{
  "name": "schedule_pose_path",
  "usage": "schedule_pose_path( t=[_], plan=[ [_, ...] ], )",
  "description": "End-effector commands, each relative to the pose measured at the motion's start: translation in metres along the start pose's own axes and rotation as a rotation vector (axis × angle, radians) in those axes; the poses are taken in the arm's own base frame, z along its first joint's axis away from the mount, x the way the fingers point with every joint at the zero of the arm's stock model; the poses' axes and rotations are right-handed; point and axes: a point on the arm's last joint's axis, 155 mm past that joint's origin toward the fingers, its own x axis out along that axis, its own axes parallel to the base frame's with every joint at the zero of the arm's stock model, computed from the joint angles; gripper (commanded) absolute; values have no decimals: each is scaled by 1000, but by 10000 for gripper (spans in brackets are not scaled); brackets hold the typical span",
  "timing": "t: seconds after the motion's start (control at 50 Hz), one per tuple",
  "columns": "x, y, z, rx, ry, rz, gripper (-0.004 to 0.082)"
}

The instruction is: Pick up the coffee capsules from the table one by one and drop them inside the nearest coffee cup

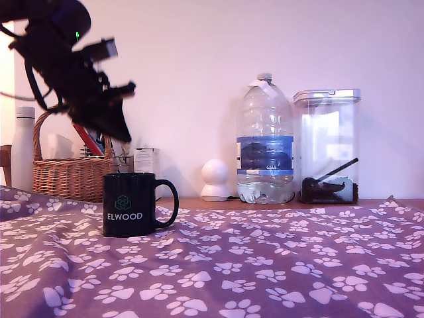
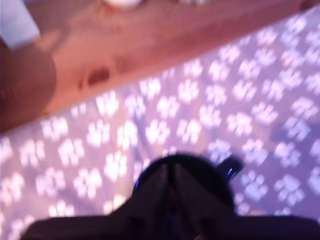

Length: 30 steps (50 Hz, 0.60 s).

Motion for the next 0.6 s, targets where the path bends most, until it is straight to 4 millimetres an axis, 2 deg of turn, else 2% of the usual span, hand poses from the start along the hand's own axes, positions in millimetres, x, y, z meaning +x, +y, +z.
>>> schedule_pose_path(
  t=[0.0, 0.16, 0.58],
  plan=[
    [-17, -8, 14, 28, -59, -8, -21],
    [-39, -20, 20, 50, -149, -9, -21],
    [-83, -57, -19, 22, -256, -37, -21]
  ],
)
